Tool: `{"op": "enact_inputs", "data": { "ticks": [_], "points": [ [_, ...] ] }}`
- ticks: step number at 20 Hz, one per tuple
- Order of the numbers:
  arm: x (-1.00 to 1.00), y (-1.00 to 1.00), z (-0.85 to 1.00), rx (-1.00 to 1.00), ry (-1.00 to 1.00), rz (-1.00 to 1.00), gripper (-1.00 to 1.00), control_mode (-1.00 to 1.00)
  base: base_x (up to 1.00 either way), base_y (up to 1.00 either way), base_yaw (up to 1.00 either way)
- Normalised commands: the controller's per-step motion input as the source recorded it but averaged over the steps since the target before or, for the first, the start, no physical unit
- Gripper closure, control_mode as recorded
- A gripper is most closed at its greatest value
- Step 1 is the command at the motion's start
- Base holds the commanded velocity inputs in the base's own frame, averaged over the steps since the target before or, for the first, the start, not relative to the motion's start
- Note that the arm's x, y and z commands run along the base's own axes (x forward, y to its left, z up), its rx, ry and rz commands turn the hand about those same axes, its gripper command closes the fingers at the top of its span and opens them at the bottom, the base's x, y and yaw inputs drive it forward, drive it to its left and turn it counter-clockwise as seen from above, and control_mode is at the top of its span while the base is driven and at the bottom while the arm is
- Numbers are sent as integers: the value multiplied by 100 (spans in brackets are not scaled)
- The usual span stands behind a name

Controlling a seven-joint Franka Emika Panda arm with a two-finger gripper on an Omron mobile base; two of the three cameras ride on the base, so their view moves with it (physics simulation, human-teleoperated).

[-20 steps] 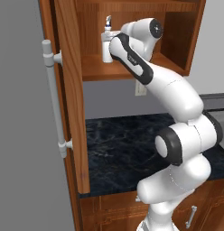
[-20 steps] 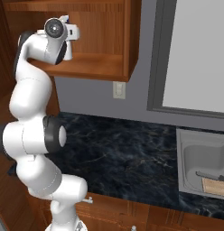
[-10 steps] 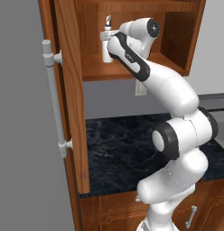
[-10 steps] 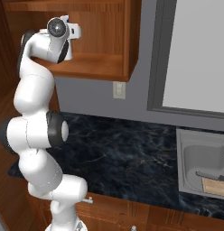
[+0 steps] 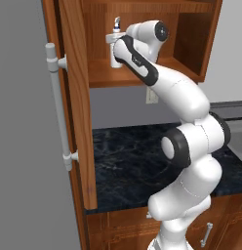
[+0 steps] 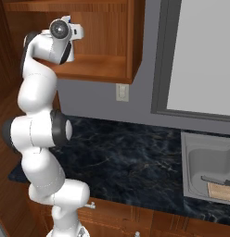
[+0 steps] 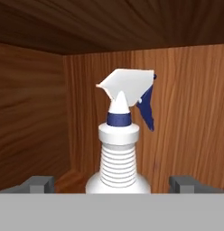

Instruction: Move the cutting board and knife to the sink. Then move spray from the cabinet to the counter.

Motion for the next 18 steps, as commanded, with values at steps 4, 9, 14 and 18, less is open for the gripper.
{"op": "enact_inputs", "data": {
  "ticks": [4, 9, 14, 18],
  "points": [
    [18, 7, 0, 0, 0, 0, -100, -100, 0, 0, 0],
    [20, 4, 0, 0, 0, 0, -100, -100, 0, 0, 0],
    [19, 2, 0, 0, 0, 0, -100, -100, 0, 0, 0],
    [18, 2, 0, 0, 0, 0, -100, -100, 0, 0, 0]
  ]
}}
